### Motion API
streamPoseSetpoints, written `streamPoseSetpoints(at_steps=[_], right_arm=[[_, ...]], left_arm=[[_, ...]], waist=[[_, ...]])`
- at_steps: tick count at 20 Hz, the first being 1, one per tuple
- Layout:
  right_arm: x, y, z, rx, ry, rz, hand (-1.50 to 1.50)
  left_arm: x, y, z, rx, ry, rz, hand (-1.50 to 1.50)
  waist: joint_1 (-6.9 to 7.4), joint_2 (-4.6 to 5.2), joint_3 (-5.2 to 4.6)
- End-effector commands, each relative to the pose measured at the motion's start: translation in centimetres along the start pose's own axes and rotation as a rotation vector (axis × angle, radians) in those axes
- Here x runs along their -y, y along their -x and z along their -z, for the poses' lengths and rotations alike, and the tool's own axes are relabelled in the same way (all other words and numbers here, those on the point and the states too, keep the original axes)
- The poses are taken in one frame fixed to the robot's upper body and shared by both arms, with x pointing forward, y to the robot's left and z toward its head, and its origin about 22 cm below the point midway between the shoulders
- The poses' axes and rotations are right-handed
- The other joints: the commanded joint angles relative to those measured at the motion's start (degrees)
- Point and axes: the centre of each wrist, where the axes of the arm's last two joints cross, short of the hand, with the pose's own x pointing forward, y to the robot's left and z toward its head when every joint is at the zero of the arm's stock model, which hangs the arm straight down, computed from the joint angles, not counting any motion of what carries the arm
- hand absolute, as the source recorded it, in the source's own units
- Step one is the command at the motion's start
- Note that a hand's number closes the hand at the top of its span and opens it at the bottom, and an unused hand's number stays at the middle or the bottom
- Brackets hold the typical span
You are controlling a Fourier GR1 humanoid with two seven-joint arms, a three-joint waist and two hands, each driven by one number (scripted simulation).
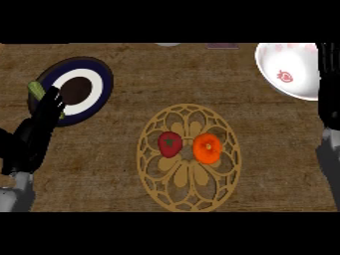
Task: Pick the tomato from the placemat and place it in the bowl
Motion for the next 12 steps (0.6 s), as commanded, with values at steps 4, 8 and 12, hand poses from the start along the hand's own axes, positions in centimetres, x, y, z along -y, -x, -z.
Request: streamPoseSetpoints(at_steps=[4, 8, 12], right_arm=[[-13.6, -3.1, -3.6, 0.024, -0.711, 0.350, -1.50], [-18.1, -4.9, -6.7, 0.245, -0.921, 0.064, -1.50], [-20.4, -3.7, -14.0, 0.302, -0.918, 0.201, -1.50]], left_arm=[[-0.1, -3.8, 1.6, 0.210, -0.006, 0.016, 0.00], [-2.3, -4.9, 1.9, 0.262, -0.056, -0.003, 0.00], [-3.0, -3.9, 2.6, 0.262, -0.120, -0.046, 0.00]], waist=[[7.62, 0.73, 0.82], [4.90, -0.11, 0.60], [1.11, 0.29, 0.93]])
